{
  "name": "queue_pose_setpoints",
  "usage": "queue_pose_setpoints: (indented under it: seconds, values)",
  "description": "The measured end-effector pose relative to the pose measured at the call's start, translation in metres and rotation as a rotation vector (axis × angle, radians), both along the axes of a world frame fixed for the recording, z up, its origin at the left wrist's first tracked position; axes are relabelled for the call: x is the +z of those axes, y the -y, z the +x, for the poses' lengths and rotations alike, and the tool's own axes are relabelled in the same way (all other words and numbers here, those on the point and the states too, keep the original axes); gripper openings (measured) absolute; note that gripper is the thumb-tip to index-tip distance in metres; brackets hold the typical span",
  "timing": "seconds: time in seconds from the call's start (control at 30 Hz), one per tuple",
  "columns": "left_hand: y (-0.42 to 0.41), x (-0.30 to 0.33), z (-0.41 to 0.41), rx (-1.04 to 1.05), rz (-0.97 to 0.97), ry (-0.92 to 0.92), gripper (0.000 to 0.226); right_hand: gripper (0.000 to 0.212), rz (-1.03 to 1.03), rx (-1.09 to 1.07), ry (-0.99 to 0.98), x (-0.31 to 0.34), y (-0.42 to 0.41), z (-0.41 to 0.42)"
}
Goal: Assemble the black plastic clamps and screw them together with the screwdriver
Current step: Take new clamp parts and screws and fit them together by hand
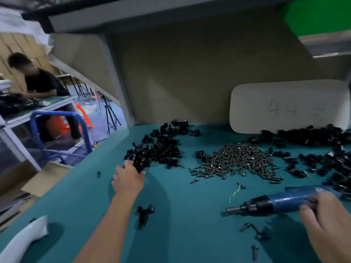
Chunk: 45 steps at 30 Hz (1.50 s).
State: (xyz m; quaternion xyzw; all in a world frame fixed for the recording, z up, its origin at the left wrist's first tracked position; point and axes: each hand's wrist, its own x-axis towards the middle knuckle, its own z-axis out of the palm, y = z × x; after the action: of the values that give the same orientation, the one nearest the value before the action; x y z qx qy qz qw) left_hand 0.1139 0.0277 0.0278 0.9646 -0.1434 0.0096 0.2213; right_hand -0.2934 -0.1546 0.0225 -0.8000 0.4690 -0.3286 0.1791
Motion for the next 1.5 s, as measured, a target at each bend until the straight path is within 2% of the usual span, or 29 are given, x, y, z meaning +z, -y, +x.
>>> queue_pose_setpoints:
  seconds: [0.1,0.17,0.23,0.3,0.37,0.43,0.5,0.53,0.6,0.63,0.7,0.77,0.87,0.93,1.07,1.23,1.33,1.43,1.5]
  values:
    - [-0.006,-0.002,0.014,-0.04,0.056,-0.018,0.036,0.03,-0.024,0.081,0.122,0.011,-0.007,0.004]
    - [-0.01,0.001,0.014,-0.052,-0.062,-0.004,0.019,0.032,-0.025,0.149,0.242,0.017,-0.013,0.008]
    - [-0.014,0.007,0.0,-0.1,-0.186,0.06,0.014,0.026,0.035,0.208,0.313,0.018,-0.014,0.01]
    - [-0.017,0.015,-0.031,-0.226,-0.321,0.143,0.009,0.016,0.101,0.22,0.359,0.012,-0.017,0.011]
    - [-0.018,0.018,-0.08,-0.409,-0.512,0.13,0.004,0.017,0.169,0.27,0.388,0.007,-0.022,0.012]
    - [-0.016,0.018,-0.134,-0.546,-0.716,-0.116,0.011,0.014,0.262,0.386,0.462,0.001,-0.03,0.018]
    - [-0.011,0.017,-0.177,-0.64,-0.93,-0.532,0.028,0.048,0.388,0.422,0.508,-0.006,-0.029,0.02]
    - [-0.008,0.013,-0.193,-0.692,-1.014,-0.703,0.032,0.051,0.434,0.464,0.517,-0.007,-0.031,0.021]
    - [-0.005,0.01,-0.211,-0.746,-1.112,-0.93,0.028,0.024,0.507,0.587,0.524,-0.003,-0.039,0.025]
    - [-0.005,0.01,-0.216,-0.74,-1.159,-1.022,0.025,0.017,0.54,0.609,0.543,-0.004,-0.04,0.024]
    - [-0.004,0.007,-0.223,-0.671,-1.237,-1.208,0.022,0.011,0.583,0.665,0.578,-0.007,-0.044,0.023]
    - [-0.004,0.003,-0.224,-0.655,-1.203,-1.3,0.024,0.009,0.618,0.735,0.594,-0.007,-0.048,0.026]
    - [-0.003,-0.003,-0.223,-0.771,-1.059,-1.221,0.028,0.025,0.589,0.708,0.576,-0.008,-0.052,0.028]
    - [-0.004,-0.004,-0.224,-0.809,-1.058,-1.201,0.03,0.031,0.619,0.699,0.587,-0.007,-0.057,0.031]
    - [-0.006,-0.008,-0.226,-0.778,-1.118,-1.239,0.036,0.022,0.633,0.718,0.568,0.0,-0.065,0.033]
    - [-0.004,-0.009,-0.229,-0.647,-1.308,-1.418,0.027,0.014,0.711,0.775,0.56,0.0,-0.071,0.034]
    - [-0.004,-0.01,-0.225,-0.669,-1.344,-1.441,0.037,0.016,0.73,0.762,0.601,0.005,-0.074,0.034]
    - [-0.004,-0.012,-0.221,-0.741,-1.299,-1.34,0.039,0.026,0.729,0.733,0.66,0.009,-0.073,0.034]
    - [-0.003,-0.015,-0.22,-0.831,-1.179,-1.139,0.037,0.026,0.739,0.708,0.699,0.008,-0.071,0.032]
